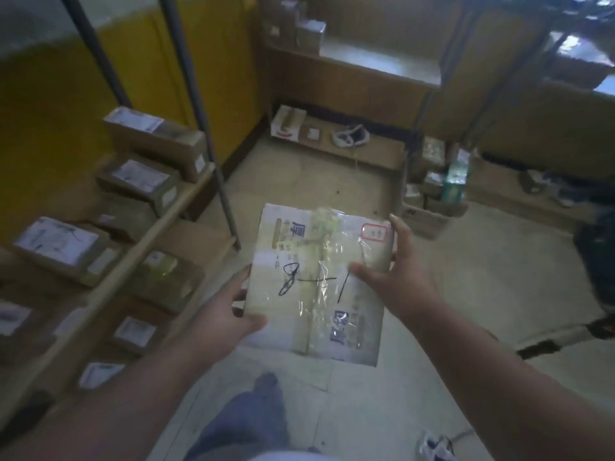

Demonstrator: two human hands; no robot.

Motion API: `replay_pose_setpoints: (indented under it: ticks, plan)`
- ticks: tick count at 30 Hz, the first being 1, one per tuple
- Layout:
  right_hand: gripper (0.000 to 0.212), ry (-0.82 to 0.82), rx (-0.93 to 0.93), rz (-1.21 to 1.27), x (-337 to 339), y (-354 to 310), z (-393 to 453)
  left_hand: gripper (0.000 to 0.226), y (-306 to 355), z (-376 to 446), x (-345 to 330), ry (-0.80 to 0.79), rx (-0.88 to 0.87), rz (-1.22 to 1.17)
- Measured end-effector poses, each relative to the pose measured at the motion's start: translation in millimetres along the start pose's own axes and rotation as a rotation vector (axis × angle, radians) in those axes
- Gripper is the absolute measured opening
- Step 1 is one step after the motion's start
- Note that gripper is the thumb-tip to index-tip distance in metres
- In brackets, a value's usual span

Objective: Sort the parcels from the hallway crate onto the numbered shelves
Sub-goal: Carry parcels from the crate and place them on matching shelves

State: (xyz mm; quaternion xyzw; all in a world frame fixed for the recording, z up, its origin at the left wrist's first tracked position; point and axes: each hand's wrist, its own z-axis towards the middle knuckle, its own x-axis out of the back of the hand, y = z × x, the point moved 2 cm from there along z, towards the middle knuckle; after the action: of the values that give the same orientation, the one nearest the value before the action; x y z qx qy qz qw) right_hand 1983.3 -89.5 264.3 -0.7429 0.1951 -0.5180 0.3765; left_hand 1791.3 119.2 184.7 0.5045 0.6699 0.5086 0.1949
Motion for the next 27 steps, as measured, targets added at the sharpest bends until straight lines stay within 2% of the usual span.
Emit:
replay_pose_setpoints:
  ticks: [7,15,20,27]
  plan:
    - [0.105,-0.138,0.125,-0.081,-76,-44,155,0.083,4,116,40,0.134,0.078,-0.045]
    - [0.109,-0.340,0.218,-0.212,-111,-92,266,0.077,25,181,56,0.332,0.158,-0.085]
    - [0.107,-0.521,0.307,-0.353,-167,-85,332,0.076,-2,218,36,0.526,0.289,-0.177]
    - [0.090,-0.850,0.574,-0.497,-278,-58,427,0.079,-55,276,-9,0.764,0.490,-0.350]
